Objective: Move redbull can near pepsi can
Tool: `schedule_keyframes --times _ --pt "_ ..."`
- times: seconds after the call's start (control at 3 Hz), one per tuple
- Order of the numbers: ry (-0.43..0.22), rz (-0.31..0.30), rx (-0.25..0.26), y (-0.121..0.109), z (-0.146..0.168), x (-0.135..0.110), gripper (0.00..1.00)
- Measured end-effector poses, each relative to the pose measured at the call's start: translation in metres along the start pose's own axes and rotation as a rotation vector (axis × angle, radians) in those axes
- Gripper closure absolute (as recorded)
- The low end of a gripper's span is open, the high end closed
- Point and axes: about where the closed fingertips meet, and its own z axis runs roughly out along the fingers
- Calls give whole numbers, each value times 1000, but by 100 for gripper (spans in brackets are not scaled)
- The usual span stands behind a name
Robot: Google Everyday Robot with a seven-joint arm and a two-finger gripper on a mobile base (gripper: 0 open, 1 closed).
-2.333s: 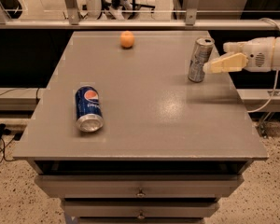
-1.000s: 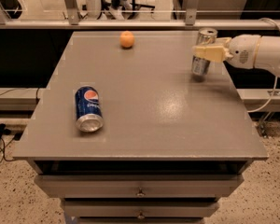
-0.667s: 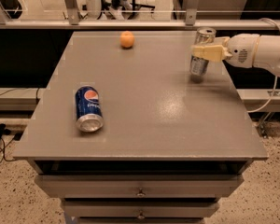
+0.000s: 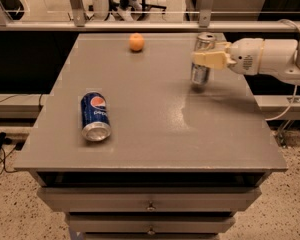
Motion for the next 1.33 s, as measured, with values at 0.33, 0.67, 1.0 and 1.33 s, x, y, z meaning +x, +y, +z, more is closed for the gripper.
schedule_keyframes --times 0.33,0.67,1.0,1.33 --pt "-19 -10 -142 64 29 -6 100" --pt "-88 -17 -268 130 51 -20 100" --pt "-161 -39 -372 182 69 -28 100" --pt "-196 -93 -443 210 88 -23 100"
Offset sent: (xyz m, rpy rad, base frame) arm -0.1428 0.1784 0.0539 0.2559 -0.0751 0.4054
